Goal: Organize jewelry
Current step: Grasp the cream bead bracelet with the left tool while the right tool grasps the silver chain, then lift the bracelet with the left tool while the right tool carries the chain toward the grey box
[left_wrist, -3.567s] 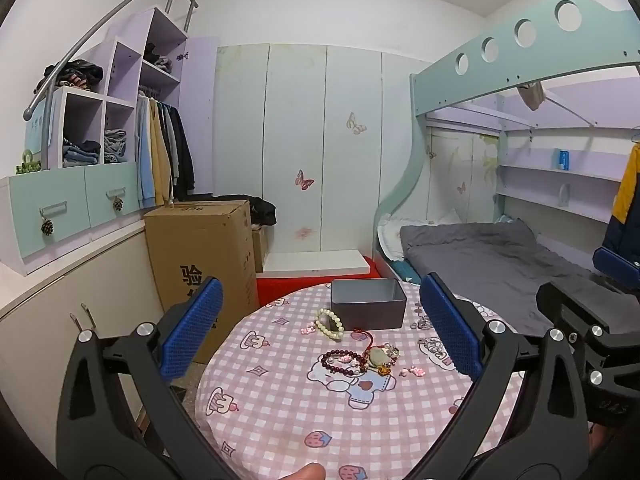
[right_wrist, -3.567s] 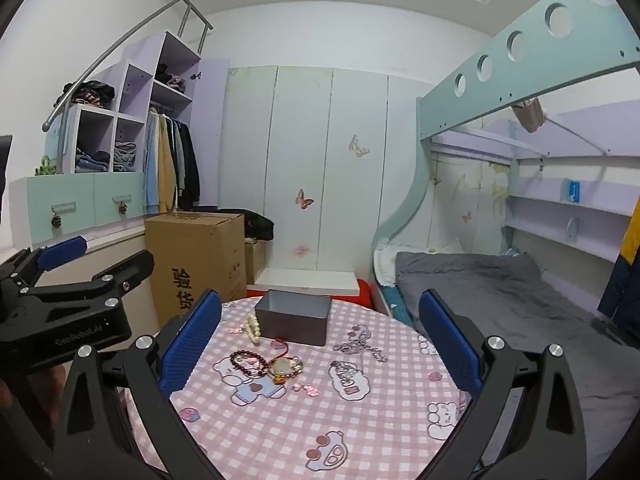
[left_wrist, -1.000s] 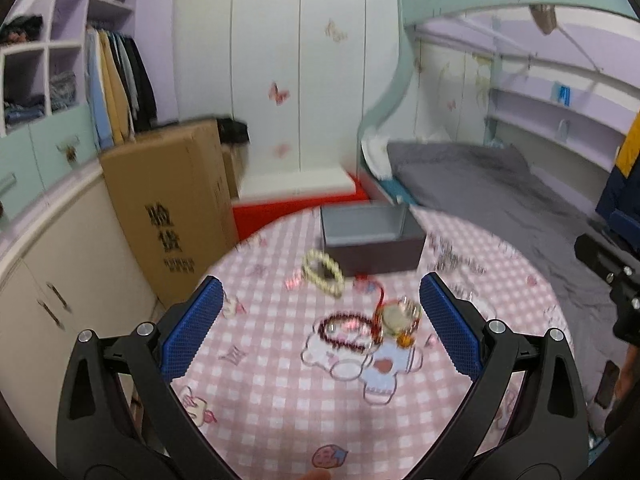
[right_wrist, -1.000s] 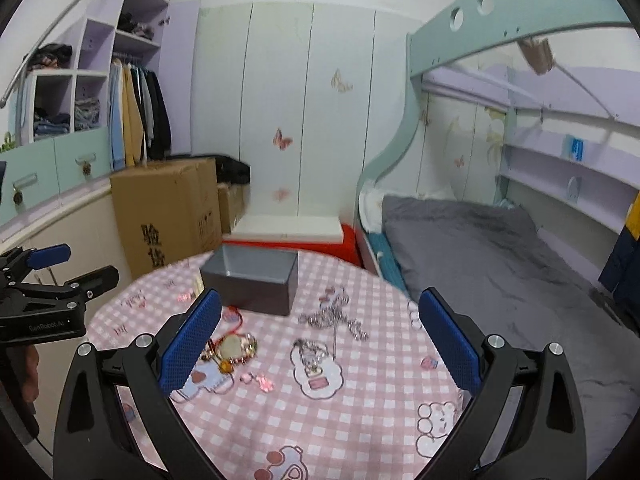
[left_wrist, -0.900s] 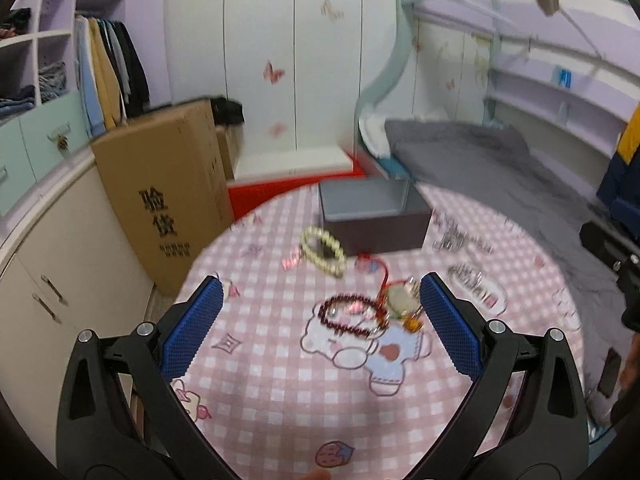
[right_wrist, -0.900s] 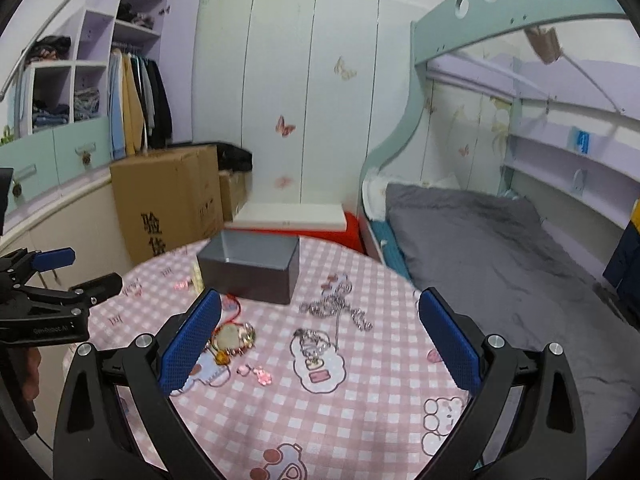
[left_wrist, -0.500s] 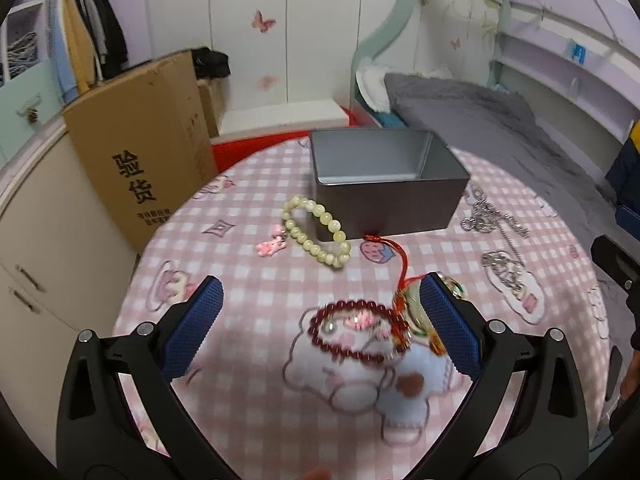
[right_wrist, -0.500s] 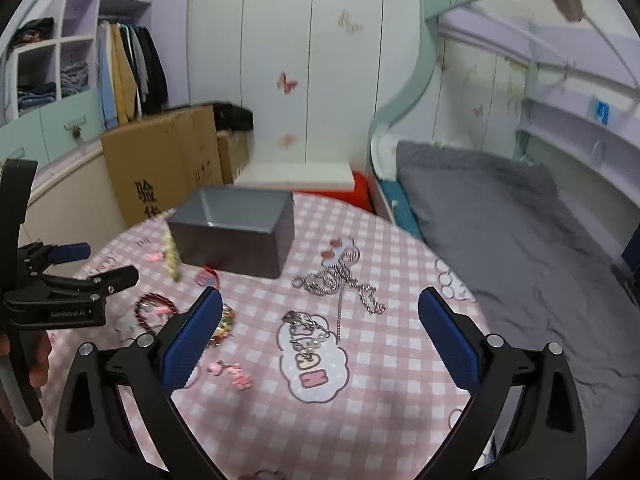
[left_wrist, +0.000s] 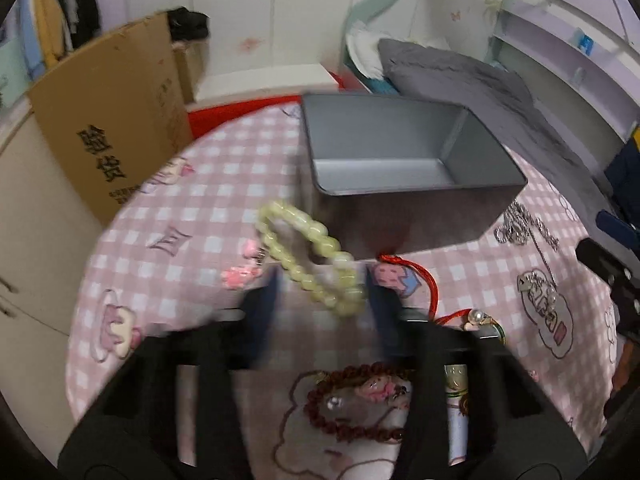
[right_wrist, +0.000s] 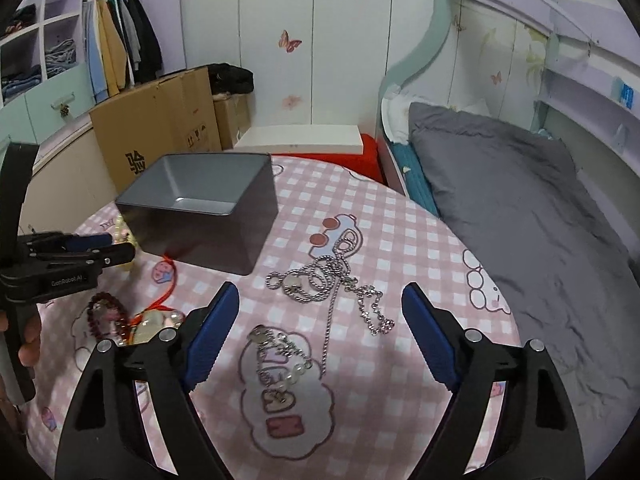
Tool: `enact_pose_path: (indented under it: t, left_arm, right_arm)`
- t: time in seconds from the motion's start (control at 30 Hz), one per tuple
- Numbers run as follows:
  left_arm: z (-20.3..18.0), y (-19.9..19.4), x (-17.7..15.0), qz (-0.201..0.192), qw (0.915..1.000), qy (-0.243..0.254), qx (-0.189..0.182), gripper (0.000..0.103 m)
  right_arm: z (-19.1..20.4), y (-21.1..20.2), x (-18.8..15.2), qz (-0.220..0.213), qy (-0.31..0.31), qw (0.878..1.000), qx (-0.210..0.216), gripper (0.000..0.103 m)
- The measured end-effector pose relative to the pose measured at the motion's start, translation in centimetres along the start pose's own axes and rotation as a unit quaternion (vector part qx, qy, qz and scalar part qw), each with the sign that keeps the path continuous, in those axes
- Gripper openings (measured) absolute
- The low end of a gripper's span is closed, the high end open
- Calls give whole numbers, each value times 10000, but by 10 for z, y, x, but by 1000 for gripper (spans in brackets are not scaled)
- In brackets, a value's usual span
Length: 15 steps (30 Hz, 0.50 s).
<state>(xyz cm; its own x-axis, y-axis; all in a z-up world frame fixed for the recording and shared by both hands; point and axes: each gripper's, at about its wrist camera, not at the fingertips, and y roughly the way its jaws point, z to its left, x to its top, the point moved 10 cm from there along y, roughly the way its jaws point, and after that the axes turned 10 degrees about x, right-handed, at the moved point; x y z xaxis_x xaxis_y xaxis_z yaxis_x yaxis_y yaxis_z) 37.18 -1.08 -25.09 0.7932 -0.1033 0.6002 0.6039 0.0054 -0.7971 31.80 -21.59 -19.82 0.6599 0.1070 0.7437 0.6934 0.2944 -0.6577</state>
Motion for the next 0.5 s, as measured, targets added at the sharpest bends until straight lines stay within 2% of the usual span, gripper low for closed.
enact_pose_path:
  t: [0.03,0.1,0.23,0.4,0.5]
  left_arm:
    - [0,3,0,12,10000,-14,-26,16]
    - [0,4,0,-29,9999,-52,-101,11]
    - [4,-10,7,-197,9989,-208,-369,10]
    - [8,-29,15,-372,9971,-277,-597,9]
    - [9,-43,20,-507,9954,-330,-749,9]
  right_arm:
    - [-3,3,0,38,10,10000,-20,78]
    - [-13,9,-1,130,50,9999,-59,74]
    - [-27,26,-1,342,99,9994,-27,62]
    - [-30,59,-5,729,-37,9973,61,59]
    - [-30,73,-6,885,-12,9959,183,52]
